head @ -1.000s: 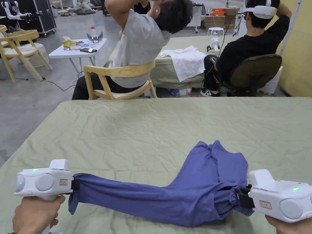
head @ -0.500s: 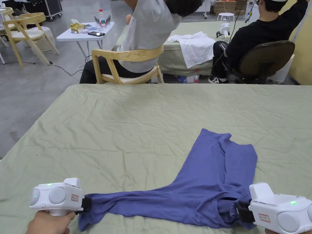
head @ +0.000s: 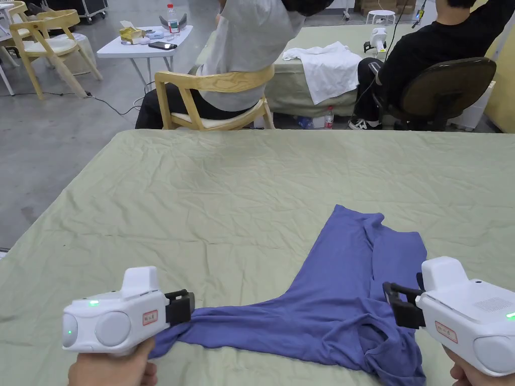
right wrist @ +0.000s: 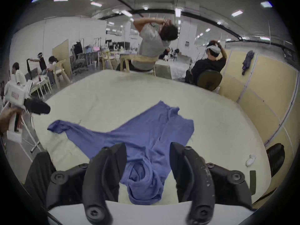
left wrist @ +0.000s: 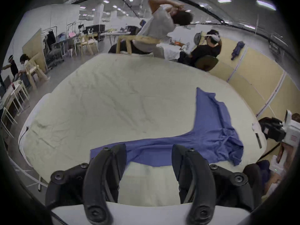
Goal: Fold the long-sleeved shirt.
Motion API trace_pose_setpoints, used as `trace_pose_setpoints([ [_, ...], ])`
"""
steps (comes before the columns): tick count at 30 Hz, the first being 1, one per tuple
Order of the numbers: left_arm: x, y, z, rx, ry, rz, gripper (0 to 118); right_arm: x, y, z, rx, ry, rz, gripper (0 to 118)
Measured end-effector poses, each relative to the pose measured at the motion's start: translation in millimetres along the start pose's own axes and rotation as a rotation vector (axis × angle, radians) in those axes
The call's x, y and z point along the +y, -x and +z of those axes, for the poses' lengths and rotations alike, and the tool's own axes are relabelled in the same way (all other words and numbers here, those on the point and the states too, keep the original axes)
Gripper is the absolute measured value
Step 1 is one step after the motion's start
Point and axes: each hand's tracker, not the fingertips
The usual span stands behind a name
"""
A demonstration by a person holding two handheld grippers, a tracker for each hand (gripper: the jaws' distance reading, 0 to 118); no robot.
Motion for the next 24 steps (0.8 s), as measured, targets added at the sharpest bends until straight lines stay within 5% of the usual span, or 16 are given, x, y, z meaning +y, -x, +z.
trace_pose_setpoints([
  [3, -15, -32, 15, -0.068, -0.041, 0.064, 11, 9, -3, 18, 0.006, -0.06, -0.006, 9],
  [4, -20, -41, 18, -0.093, -0.046, 0.063, 3, 11, -4, 22, 0.006, -0.064, -0.01, 7],
  [13, -30, -112, 9, -0.193, 0.025, -0.034, 0, 9, -9, 34, 0.016, -0.081, 0.005, 2],
  [17, -32, -134, -20, -0.303, 0.228, -0.018, 0, 1, -8, 25, 0.04, -0.063, 0.008, 2],
  [21, -46, -148, -53, -0.262, 0.301, -0.007, 0, -9, -6, 14, 0.064, -0.045, 0.004, 2],
  [22, -49, -151, -60, -0.266, 0.309, 0.022, 7, -12, -7, 12, 0.066, -0.041, 0.005, 2],
  [24, -51, -155, -73, -0.197, 0.323, 0.047, 54, -16, -9, 7, 0.076, -0.027, 0.008, 2],
])
